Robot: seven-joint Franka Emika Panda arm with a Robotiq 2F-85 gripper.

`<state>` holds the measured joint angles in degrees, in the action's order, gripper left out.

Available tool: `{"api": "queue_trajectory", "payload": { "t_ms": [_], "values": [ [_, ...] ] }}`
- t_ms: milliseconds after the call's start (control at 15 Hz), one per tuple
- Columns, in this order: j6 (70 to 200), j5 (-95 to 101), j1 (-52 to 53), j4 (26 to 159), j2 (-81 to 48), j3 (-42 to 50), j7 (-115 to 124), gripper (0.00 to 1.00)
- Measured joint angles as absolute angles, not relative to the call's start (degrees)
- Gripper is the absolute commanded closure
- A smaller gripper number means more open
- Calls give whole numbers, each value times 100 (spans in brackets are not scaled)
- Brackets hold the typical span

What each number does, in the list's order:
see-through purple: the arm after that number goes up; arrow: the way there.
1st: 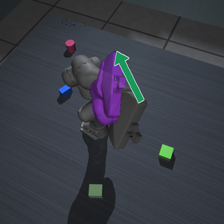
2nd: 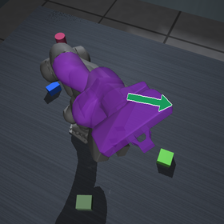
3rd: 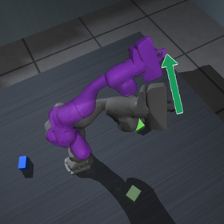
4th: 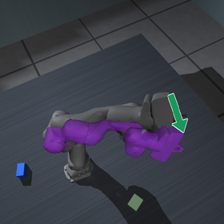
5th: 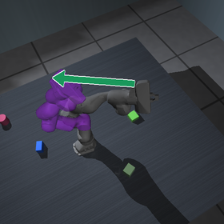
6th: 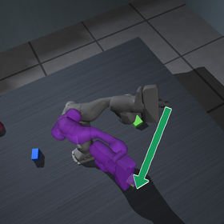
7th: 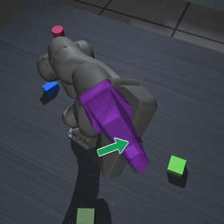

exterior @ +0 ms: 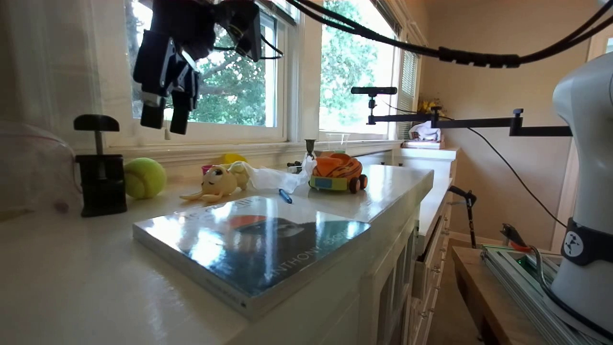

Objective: Turn the screw of the black object on the left around

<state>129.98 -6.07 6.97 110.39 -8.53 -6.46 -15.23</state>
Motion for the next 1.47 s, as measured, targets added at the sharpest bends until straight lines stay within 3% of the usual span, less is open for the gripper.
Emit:
{"api": "queue_trajectory", "payload": {
  "t_ms": [1333,1400,1467],
  "values": [
    [12437,-531,697,9347,-2078,-870,-1938,0],
    [12437,-531,697,9307,-2104,-876,-1940,4],
    [12428,-531,697,9265,-2124,-881,-1940,28]
  ]
}}
